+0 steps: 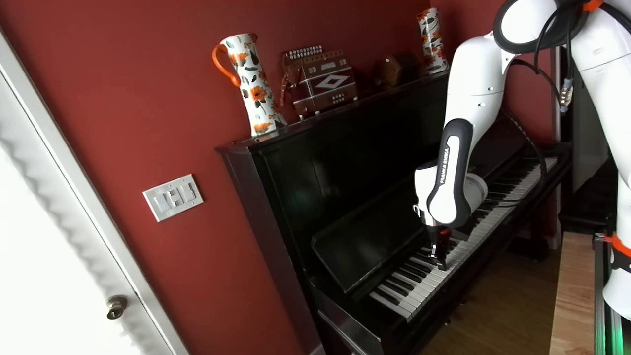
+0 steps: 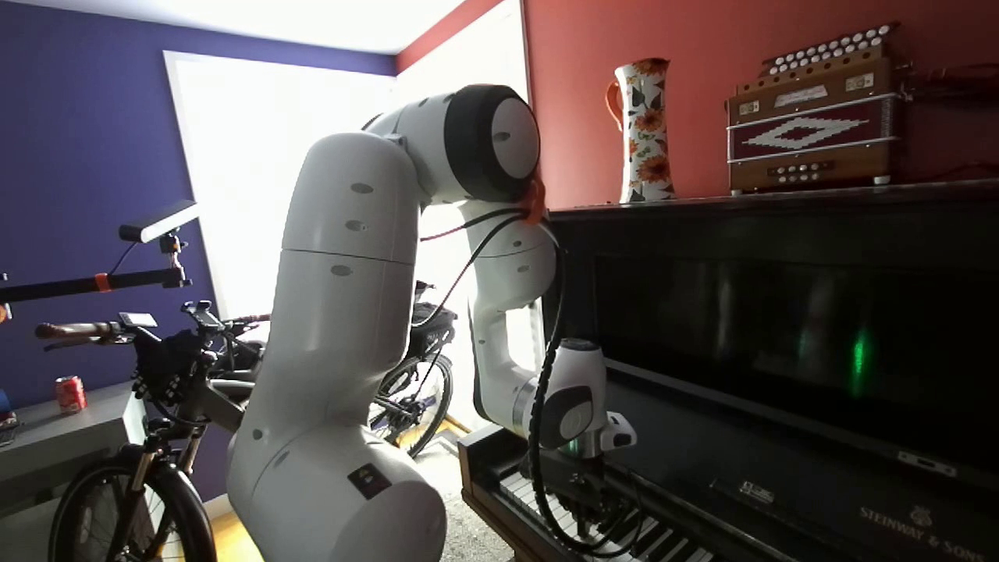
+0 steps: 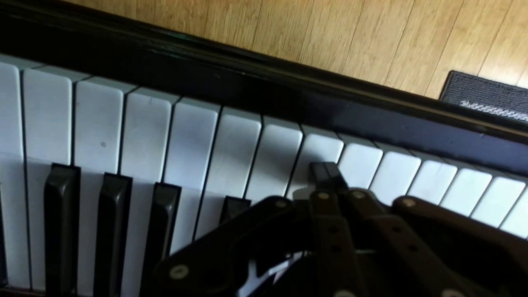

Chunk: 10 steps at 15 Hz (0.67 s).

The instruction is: Press one white key on the left side of the piano

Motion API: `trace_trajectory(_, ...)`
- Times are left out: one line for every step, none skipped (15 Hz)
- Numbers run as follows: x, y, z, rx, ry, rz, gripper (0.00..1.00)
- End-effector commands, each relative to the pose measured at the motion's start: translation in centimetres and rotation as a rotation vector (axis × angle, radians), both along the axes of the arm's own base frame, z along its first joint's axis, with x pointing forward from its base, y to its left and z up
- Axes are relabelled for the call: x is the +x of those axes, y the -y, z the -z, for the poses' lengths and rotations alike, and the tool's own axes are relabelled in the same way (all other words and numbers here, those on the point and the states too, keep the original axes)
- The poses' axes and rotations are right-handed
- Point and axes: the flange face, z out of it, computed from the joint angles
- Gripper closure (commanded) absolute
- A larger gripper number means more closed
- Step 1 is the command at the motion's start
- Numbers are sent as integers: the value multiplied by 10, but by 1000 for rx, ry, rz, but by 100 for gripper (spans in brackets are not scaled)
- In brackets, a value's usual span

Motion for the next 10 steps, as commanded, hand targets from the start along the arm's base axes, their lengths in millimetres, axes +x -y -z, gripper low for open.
trace_trajectory(-7,3,-13,-11,3,8,100)
trace_trajectory(-7,3,-15,-11,6,6,100)
trace_trajectory(-7,4,-18,-14,10,6,100)
trace_trajectory(-8,5,-21,-17,15,6,100)
trace_trajectory(-8,5,-24,-17,21,11,78)
trace_trajectory(-7,6,-27,-16,26,15,73)
trace_trajectory(-7,7,-31,-20,30,18,66)
trace_trajectory(-7,8,-36,-23,36,19,60)
trace_trajectory(-7,9,-40,-26,40,19,51)
trace_trajectory(-6,10,-46,-30,43,16,44)
